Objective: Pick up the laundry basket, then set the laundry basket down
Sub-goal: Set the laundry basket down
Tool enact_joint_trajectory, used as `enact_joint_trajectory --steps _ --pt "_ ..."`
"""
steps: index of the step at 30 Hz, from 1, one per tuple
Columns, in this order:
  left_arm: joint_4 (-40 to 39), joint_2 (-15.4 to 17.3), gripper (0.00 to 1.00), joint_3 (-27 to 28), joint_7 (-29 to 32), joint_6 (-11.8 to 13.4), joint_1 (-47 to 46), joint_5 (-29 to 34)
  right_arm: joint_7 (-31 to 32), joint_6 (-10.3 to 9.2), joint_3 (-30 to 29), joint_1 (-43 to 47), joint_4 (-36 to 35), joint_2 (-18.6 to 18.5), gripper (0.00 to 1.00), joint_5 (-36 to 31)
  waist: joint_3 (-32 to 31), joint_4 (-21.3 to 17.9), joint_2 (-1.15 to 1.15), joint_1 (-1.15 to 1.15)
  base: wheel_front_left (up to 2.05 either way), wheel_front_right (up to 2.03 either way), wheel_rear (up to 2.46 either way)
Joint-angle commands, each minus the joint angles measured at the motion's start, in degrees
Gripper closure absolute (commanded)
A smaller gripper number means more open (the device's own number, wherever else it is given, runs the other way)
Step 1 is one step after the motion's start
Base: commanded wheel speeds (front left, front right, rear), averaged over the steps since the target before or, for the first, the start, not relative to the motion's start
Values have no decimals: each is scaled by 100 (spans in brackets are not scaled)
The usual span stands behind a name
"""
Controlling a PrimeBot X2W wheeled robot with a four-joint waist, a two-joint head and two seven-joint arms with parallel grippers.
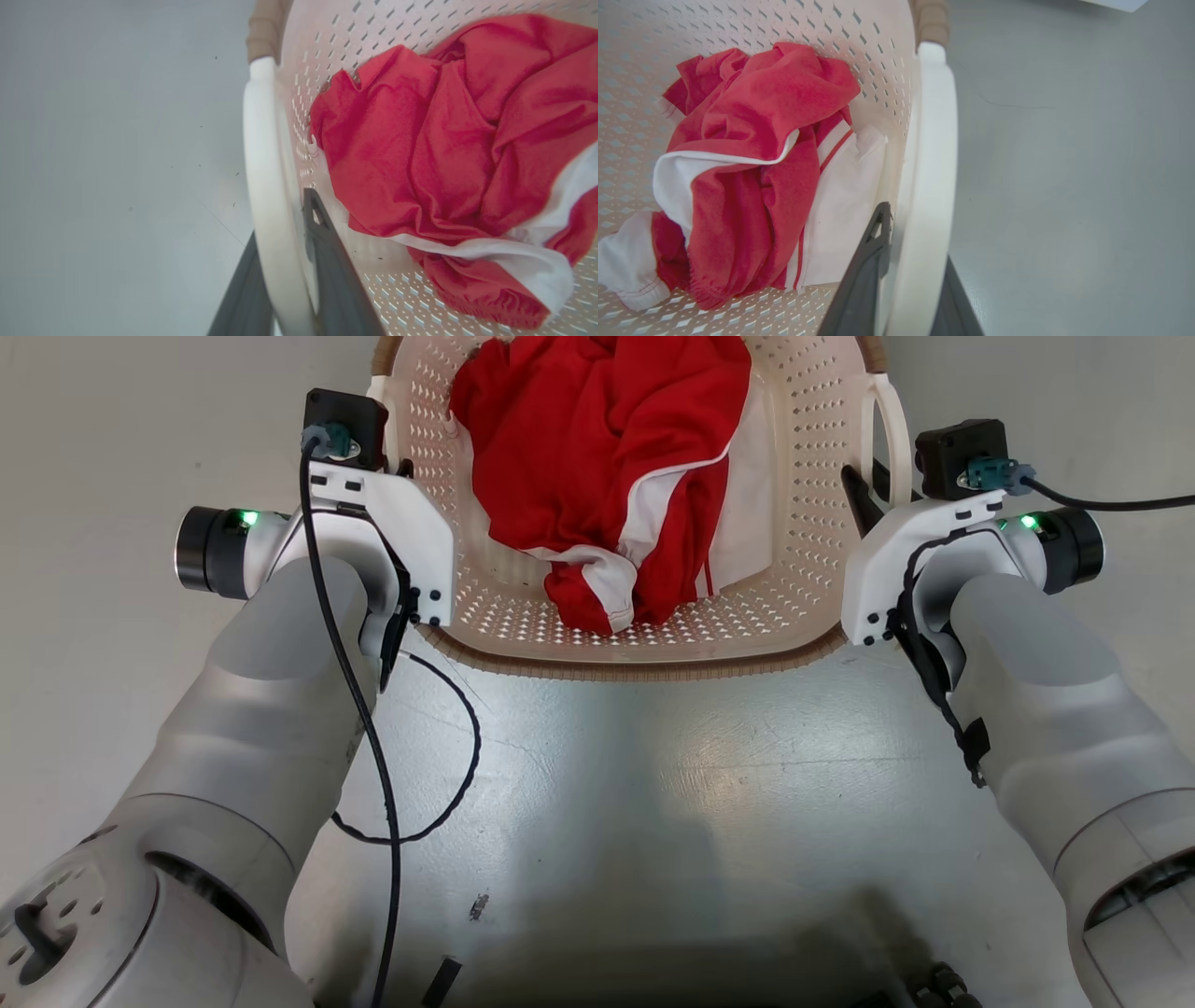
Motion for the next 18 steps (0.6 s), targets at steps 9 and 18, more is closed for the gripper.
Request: enact_joint_trajectory --steps 9,18 --pt "-2 136 100 18 -79 48 -184 41 -111 87 -370 128 -81 132 100 -623 82 46 0 0 0 0 0" --pt "12 111 0 116 -27 186 -130 -111 -297 87 -1082 161 -81 103 0 -1216 68 65 0 0 0 0 0"
